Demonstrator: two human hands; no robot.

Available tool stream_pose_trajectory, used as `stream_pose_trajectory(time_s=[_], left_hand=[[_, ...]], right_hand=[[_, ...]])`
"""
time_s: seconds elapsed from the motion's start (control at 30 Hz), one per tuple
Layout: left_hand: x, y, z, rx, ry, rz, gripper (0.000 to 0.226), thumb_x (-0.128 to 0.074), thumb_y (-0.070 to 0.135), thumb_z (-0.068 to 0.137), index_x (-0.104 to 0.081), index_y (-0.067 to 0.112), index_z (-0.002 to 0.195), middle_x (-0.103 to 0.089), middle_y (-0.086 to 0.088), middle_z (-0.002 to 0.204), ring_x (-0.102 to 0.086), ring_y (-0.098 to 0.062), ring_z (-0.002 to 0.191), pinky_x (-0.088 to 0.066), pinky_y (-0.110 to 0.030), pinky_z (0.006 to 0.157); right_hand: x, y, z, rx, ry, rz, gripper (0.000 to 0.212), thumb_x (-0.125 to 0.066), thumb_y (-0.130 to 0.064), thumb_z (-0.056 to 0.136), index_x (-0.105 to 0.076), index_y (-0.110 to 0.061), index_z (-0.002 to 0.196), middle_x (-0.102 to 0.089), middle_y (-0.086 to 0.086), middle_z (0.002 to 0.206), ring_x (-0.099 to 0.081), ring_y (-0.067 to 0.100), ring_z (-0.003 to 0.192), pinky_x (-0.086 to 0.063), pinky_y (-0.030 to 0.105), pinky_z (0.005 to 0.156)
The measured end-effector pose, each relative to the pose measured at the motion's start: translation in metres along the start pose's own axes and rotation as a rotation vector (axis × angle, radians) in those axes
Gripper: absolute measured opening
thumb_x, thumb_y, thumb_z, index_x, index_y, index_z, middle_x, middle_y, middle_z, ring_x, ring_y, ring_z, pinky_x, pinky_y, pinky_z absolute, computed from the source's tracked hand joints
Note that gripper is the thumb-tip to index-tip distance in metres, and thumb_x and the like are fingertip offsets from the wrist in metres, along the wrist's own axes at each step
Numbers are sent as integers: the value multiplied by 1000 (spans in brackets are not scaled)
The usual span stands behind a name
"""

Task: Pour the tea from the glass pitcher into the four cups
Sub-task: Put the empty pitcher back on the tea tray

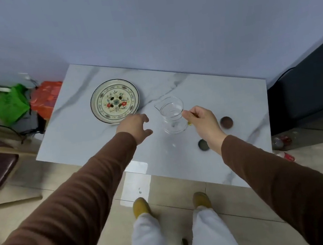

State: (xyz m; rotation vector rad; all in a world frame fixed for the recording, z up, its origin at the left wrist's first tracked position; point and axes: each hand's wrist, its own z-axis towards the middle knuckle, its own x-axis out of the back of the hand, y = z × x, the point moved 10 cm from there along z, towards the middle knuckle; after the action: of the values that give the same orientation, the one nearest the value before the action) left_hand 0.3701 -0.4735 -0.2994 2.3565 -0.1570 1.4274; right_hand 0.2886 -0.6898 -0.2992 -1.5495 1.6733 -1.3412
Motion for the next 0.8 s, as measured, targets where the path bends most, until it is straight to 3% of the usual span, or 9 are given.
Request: stream_pose_trajectory(time_s=[0.2, 0.4, 0.8], left_hand=[[20, -59, 1, -61, -19, 16, 47, -66, 43, 82, -59, 22, 124, -61, -3, 126, -52, -26, 118, -46, -41, 95], [36, -107, 24, -42, -73, 48, 49, -66, 42, 83, -58, 20, 126, -61, -5, 128, -53, -26, 119, -47, -42, 96], [53, -210, 98, -88, -138, 29, 51, -67, 42, 82, -58, 21, 128, -60, -5, 130, -50, -25, 123, -46, -37, 96]], right_hand=[[-66, -9, -7, -34, 46, 23, 35, -66, -43, 87, -47, -20, 69, -41, -7, 61, -33, 7, 54, -30, 25, 55], [-113, -18, 11, -58, 45, 62, 33, -66, -38, 89, -47, -18, 70, -43, 0, 68, -36, 14, 66, -31, 31, 63], [-212, -30, 82, -124, 90, 69, 34, -66, -34, 90, -43, -21, 70, -38, 2, 70, -34, 16, 67, -33, 32, 67]])
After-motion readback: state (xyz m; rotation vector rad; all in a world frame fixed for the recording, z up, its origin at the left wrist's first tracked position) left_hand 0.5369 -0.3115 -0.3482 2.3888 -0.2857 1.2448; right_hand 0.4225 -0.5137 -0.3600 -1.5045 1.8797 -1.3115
